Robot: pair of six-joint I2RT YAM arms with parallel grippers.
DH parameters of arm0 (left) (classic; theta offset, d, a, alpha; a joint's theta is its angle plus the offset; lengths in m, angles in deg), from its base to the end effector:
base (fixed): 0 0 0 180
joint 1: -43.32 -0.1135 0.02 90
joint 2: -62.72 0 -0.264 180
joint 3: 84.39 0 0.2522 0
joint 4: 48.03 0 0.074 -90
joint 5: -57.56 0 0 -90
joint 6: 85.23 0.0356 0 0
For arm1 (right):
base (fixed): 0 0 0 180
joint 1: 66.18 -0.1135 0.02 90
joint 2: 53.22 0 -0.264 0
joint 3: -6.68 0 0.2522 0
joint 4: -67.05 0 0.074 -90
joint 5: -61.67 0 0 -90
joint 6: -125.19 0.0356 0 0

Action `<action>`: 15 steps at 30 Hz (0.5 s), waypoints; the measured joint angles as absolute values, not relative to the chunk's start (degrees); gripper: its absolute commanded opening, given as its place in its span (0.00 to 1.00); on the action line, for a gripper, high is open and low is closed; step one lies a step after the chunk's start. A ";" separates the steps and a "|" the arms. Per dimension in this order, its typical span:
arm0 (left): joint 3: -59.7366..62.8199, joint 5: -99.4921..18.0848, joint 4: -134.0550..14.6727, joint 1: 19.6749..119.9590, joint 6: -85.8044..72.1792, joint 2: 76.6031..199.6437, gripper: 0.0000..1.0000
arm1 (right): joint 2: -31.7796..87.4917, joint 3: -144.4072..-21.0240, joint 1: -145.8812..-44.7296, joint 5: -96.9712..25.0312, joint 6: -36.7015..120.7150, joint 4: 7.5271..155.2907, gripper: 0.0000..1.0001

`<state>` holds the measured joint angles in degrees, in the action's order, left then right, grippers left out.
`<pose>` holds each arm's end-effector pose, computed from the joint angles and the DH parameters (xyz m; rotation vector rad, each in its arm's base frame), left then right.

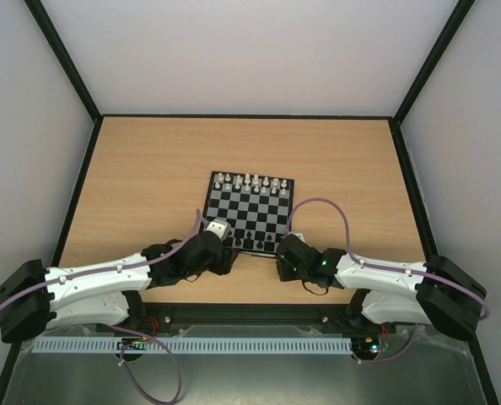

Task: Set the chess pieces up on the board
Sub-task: Pick up the chess piece at the center of the board.

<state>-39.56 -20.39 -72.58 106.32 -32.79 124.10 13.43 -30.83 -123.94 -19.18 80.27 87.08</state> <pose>0.1053 -0.1902 0.2019 0.4092 2.3273 -0.6663 0.1152 0.1721 0.1505 -0.2029 2.5037 0.6053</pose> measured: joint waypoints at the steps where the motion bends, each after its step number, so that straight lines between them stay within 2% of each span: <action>1: -39.56 -20.39 -72.52 106.32 -32.79 124.15 0.64 | 13.49 -30.83 -123.94 -19.31 80.23 86.97 0.25; 15: -39.51 -20.41 -71.71 106.32 -32.66 125.63 0.64 | 15.37 -31.44 -124.66 -20.73 78.90 84.98 0.27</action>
<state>-39.51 -20.41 -71.71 106.32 -32.66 125.63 15.37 -31.44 -124.66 -20.73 78.90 84.98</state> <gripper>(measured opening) 0.640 0.251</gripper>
